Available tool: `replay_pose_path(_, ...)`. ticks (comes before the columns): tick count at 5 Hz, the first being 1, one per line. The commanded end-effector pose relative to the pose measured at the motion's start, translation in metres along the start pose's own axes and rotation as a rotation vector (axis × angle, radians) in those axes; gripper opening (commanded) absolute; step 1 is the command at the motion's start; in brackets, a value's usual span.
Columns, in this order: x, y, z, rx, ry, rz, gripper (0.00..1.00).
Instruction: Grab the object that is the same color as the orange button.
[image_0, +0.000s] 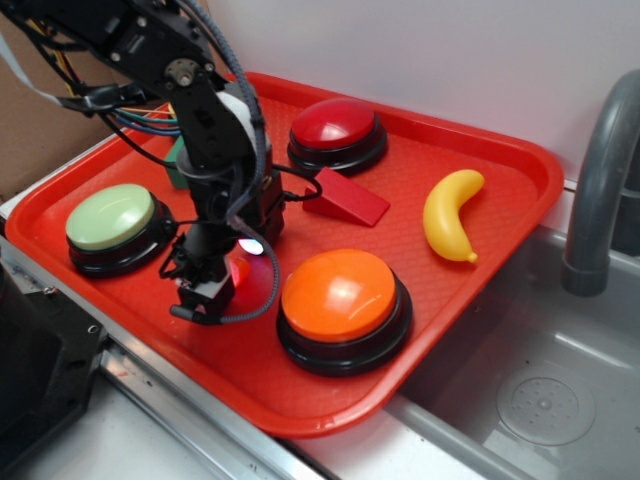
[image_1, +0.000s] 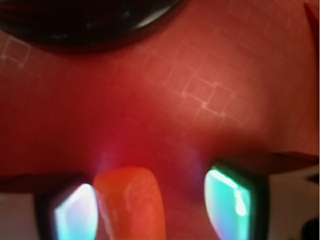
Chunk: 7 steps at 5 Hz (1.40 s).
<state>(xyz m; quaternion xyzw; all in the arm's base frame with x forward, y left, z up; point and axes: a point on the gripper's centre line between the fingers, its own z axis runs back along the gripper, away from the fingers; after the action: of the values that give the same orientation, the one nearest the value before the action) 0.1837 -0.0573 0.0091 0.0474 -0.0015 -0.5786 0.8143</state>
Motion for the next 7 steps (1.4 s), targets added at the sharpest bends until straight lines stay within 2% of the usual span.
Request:
replay_pose_path(1, 0.001, -0.015, -0.008, -0.010, -0.012, 0.003, 0.00)
replay_pose_path(2, -0.001, -0.015, -0.003, -0.006, -0.009, 0.048, 0.00)
replay_pose_path(3, -0.006, -0.006, 0.037, 0.045, -0.015, 0.219, 0.00)
replay_pose_path(4, -0.010, 0.009, 0.086, 0.084, -0.009, 0.471, 0.00)
replay_pose_path(5, -0.021, 0.021, 0.118, 0.072, 0.031, 0.717, 0.00)
replay_pose_path(6, -0.024, 0.023, 0.133, 0.075, 0.074, 0.964, 0.00)
replay_pose_path(7, -0.020, 0.024, 0.158, 0.065, 0.069, 1.217, 0.00)
